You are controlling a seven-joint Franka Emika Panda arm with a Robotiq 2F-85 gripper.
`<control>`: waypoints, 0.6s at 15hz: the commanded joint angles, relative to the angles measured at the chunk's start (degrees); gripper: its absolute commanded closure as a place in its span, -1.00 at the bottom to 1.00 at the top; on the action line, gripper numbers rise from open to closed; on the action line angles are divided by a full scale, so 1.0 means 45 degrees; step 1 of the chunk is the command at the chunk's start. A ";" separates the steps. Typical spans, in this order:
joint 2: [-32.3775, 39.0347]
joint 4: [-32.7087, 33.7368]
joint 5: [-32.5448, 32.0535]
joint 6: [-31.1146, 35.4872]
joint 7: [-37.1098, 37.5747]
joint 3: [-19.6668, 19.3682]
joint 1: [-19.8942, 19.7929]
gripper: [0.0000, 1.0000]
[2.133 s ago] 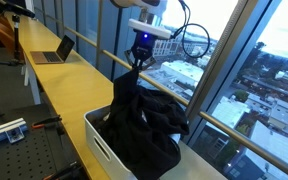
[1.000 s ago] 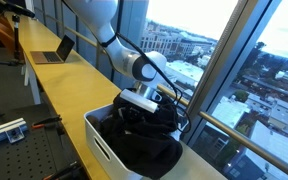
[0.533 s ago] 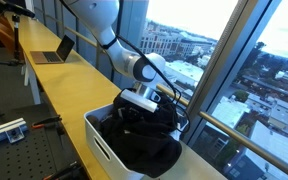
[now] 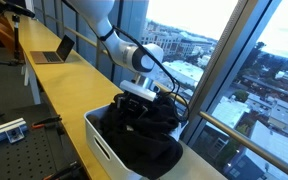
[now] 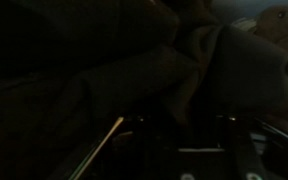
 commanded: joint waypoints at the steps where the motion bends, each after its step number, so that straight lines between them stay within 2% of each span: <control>1: -0.1345 -0.0518 -0.0373 -0.0027 0.0650 0.0202 0.0464 -0.73; 3: -0.2007 -0.0609 -0.0490 -0.0063 0.0882 0.0263 0.0732 -0.99; 9: -0.3373 -0.0545 -0.0629 -0.0147 0.1289 0.0484 0.1330 -1.00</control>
